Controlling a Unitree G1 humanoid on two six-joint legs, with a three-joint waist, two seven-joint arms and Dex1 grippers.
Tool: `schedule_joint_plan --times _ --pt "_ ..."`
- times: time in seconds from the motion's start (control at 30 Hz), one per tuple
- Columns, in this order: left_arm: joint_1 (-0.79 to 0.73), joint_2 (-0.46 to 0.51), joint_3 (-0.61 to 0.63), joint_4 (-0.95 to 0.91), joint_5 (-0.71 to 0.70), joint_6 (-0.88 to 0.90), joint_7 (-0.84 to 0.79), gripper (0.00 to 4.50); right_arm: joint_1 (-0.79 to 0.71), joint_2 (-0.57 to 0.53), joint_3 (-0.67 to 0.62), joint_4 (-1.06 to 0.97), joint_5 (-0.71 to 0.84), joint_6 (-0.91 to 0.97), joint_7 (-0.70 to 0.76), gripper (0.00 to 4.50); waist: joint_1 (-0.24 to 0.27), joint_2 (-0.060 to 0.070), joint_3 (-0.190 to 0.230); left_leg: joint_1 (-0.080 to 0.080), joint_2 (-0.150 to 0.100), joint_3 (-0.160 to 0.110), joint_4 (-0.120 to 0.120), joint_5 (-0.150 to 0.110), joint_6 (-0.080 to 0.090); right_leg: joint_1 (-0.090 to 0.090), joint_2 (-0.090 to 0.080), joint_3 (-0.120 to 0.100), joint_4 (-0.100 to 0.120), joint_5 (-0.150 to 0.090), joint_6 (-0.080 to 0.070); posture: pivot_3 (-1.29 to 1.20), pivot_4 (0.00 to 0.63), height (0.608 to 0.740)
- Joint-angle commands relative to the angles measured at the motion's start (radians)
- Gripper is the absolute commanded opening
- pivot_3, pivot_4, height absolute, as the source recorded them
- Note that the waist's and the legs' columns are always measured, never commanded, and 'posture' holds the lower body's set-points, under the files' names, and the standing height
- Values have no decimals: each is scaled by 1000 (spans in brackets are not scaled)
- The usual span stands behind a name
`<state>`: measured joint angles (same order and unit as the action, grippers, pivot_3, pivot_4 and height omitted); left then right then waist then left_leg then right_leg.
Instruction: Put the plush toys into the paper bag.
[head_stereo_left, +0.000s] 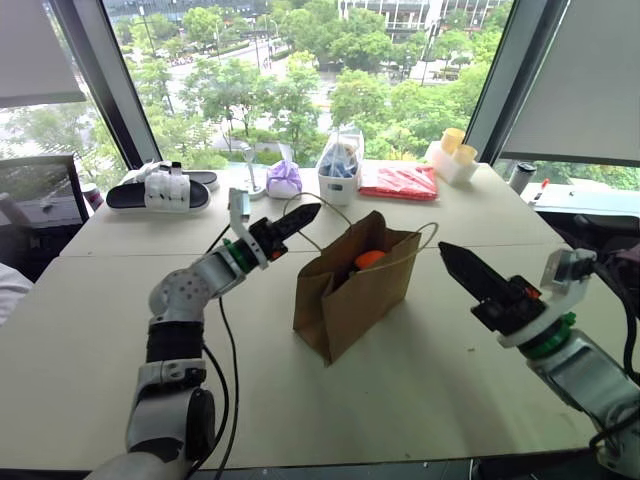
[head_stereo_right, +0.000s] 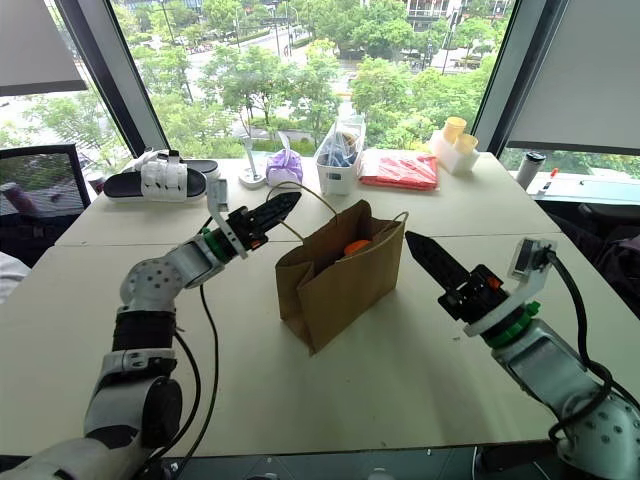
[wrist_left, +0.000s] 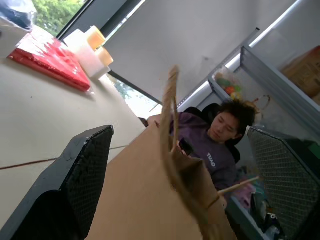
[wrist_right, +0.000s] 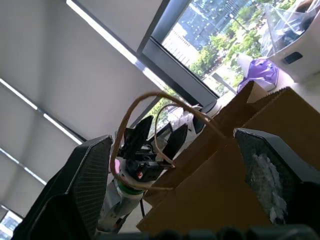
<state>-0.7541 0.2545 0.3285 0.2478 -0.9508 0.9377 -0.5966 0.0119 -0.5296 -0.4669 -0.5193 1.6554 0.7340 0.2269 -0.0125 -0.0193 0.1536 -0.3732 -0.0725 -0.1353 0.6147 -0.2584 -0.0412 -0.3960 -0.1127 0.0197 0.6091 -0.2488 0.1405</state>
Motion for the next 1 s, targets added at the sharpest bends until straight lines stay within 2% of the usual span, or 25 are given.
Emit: schedule_joint_plan --times 0.03,0.13,0.2,0.23,0.3,0.4,0.5,0.7,1.0 --pt "44 50 20 -128 -81 76 -36 4500 69 -6 -18 -51 29 -4 73 4356 1 0 0 0 0 0 0 0 0 0 0 0 0 0 0 0 150 740" --pt "132 124 6 -225 -100 124 -72 4500 119 -37 42 -60 -53 24 90 4356 1 0 0 1 0 0 1 0 0 1 0 1 -1 0 0 0 150 740" --pt "195 173 -21 -285 -80 123 -104 4500 101 -62 116 -59 -140 46 91 4356 -3 0 0 2 0 0 1 0 0 1 0 2 -1 0 -1 0 150 740" --pt "219 190 -31 -308 -71 119 -115 4500 91 -69 143 -55 -171 49 89 4121 -1 0 0 2 1 0 1 0 0 1 0 2 -1 0 -1 0 150 740" --pt "260 213 -43 -348 -64 112 -125 4500 64 -76 194 -47 -222 56 95 3546 3 0 0 2 1 0 1 0 0 1 0 2 -1 -2 -4 0 150 740" --pt "320 239 -59 -393 -50 94 -141 4500 13 -64 257 -28 -278 62 102 2108 5 0 0 1 1 0 1 0 0 1 -1 2 -2 -2 -4 0 150 740" --pt "372 248 -141 -460 34 1 -176 4500 -67 -41 379 -13 -371 91 89 568 4 0 0 1 0 -1 0 0 0 1 -1 2 -4 -2 -4 0 150 740" --pt "368 257 -264 -518 154 -126 -223 4500 -155 -1 405 44 -412 104 66 568 23 0 0 -1 1 -1 -1 0 0 2 -1 2 -9 -1 -6 0 150 740" --pt "354 291 -421 -538 328 -285 -307 4500 -233 53 407 109 -481 121 47 568 24 0 0 -1 0 1 -1 0 0 2 -1 2 -10 0 -6 0 150 740"
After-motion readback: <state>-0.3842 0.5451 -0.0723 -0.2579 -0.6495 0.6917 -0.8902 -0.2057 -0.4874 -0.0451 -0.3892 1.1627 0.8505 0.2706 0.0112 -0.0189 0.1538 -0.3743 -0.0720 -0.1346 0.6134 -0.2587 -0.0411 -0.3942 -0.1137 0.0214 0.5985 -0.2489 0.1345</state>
